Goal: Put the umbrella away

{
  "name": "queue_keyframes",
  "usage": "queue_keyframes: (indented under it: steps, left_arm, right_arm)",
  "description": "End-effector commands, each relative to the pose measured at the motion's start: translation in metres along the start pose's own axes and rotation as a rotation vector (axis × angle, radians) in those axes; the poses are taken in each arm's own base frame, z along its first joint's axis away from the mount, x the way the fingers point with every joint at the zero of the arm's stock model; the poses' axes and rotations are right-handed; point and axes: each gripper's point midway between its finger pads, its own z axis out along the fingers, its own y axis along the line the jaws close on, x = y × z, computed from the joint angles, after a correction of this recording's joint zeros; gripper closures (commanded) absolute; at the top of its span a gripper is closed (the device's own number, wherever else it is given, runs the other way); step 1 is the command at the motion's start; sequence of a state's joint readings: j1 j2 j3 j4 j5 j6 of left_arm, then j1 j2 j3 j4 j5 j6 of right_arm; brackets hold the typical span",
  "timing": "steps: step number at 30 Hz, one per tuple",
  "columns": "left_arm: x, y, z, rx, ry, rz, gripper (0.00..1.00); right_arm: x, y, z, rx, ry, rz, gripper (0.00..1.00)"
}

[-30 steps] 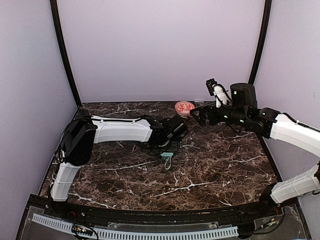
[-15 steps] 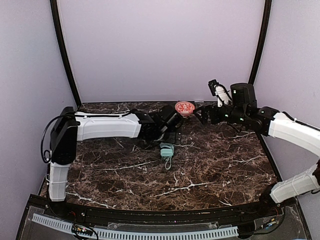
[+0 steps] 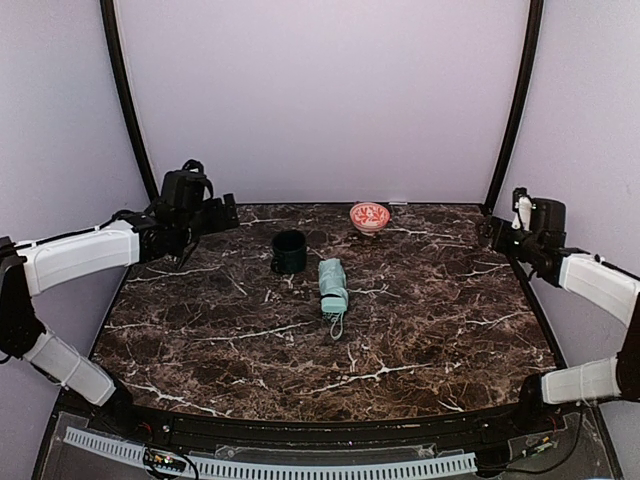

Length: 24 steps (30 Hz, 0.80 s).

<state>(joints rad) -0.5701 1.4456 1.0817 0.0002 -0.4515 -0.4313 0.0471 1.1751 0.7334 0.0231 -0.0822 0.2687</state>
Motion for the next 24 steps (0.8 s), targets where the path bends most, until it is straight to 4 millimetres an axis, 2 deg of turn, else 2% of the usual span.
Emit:
queue_keyframes:
  steps: [1,4,7,10,12,15,17,20,24]
  left_arm:
    - [0.0,0.082,-0.004,-0.226,-0.032,0.078,0.01]
    - [0.018,0.136,-0.001,-0.332,0.017,0.039,0.01]
    - [0.037,0.171,-0.006,-0.418,-0.007,0.04,0.01]
    - [0.04,0.193,-0.013,-0.481,-0.121,0.042,0.01]
    - [0.051,0.204,-0.014,-0.523,-0.139,0.065,0.01]
    - [0.058,0.21,-0.01,-0.553,-0.114,0.116,0.01]
    - [0.051,0.211,-0.01,-0.563,-0.148,0.124,0.01]
    - [0.043,0.208,-0.011,-0.542,-0.209,0.152,0.01]
    - [0.047,0.207,-0.014,-0.519,-0.234,0.196,0.01]
  right_arm:
    - [-0.006,-0.051,-0.018,0.09,-0.164,0.081,0.0]
    - [0.005,-0.075,-0.03,0.179,-0.235,0.056,0.0]
    - [0.013,-0.078,-0.038,0.19,-0.304,0.008,0.0]
    - [0.028,-0.092,-0.044,0.254,-0.361,0.009,0.0]
    - [0.042,-0.098,-0.045,0.274,-0.372,0.008,0.0]
    - [0.05,-0.104,-0.044,0.298,-0.378,0.033,0.0]
    - [0.056,-0.109,-0.042,0.317,-0.368,0.047,0.0]
    - [0.055,-0.116,-0.045,0.355,-0.38,0.061,0.0]
    - [0.053,-0.13,-0.053,0.437,-0.422,0.107,0.0]
